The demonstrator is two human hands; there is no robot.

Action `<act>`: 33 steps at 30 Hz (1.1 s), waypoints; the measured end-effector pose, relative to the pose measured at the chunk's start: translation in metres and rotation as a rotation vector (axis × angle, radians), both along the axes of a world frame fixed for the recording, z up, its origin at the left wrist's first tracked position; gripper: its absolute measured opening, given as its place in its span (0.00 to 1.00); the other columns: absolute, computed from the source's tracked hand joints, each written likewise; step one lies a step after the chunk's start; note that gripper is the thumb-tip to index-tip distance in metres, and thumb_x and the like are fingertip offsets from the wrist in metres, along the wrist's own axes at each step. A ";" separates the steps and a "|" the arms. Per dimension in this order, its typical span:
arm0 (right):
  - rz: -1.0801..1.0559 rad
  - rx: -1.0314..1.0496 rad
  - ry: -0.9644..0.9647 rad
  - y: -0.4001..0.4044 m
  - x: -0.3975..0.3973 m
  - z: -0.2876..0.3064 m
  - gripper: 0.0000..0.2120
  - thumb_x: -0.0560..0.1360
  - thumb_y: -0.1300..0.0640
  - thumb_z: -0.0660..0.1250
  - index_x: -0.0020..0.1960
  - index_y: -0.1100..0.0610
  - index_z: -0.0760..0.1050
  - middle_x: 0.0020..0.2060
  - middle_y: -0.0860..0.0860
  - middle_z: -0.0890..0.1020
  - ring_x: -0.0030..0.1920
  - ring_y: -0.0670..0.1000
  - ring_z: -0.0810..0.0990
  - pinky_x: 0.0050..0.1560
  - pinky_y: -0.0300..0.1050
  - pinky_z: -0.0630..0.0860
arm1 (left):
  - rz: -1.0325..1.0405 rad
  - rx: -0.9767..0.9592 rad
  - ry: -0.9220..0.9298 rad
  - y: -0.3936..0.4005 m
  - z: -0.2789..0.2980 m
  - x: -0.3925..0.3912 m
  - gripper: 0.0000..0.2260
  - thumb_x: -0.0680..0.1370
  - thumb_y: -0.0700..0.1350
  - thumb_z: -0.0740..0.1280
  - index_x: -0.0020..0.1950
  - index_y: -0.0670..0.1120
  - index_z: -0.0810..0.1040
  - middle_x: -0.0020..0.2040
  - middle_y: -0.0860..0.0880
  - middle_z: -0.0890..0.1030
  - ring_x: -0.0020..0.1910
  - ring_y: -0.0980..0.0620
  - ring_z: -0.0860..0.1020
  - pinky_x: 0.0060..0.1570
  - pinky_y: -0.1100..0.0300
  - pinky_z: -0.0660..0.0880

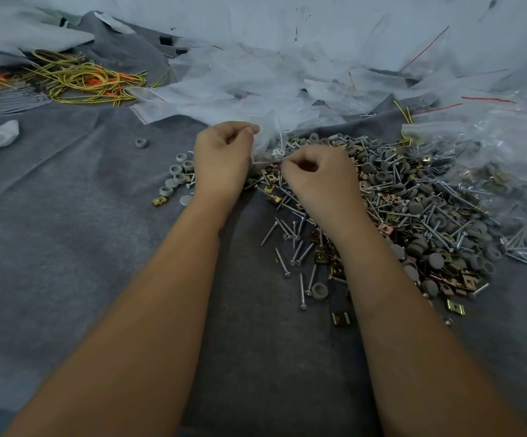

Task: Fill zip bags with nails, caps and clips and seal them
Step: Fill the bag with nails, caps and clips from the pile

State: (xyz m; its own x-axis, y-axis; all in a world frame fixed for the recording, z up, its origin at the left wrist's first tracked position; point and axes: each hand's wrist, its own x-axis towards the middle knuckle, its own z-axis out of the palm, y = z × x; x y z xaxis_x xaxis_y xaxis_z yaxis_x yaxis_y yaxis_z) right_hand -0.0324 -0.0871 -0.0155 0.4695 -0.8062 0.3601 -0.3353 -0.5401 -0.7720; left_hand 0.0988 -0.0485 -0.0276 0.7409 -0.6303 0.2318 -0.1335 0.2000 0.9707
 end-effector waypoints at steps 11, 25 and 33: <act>0.067 -0.377 -0.063 0.001 0.003 -0.005 0.11 0.73 0.60 0.69 0.54 0.50 0.78 0.38 0.45 0.78 0.39 0.44 0.75 0.41 0.35 0.72 | -0.027 -0.043 0.216 0.004 0.006 0.004 0.08 0.79 0.36 0.63 0.49 0.40 0.82 0.23 0.53 0.69 0.19 0.59 0.65 0.24 0.69 0.63; 0.032 -0.206 0.673 -0.010 -0.004 -0.003 0.12 0.64 0.48 0.65 0.47 0.46 0.77 0.46 0.47 0.76 0.57 0.55 0.70 0.57 0.51 0.62 | 0.079 0.211 -0.502 -0.001 -0.009 0.001 0.10 0.78 0.44 0.63 0.53 0.47 0.83 0.30 0.54 0.76 0.29 0.57 0.72 0.34 0.58 0.69; -0.025 -0.278 0.606 -0.013 -0.003 -0.006 0.02 0.73 0.50 0.70 0.46 0.45 0.80 0.46 0.45 0.82 0.57 0.54 0.74 0.56 0.50 0.61 | 0.062 0.121 -0.235 0.000 -0.005 -0.001 0.06 0.79 0.43 0.64 0.48 0.50 0.81 0.36 0.50 0.81 0.29 0.56 0.73 0.35 0.59 0.72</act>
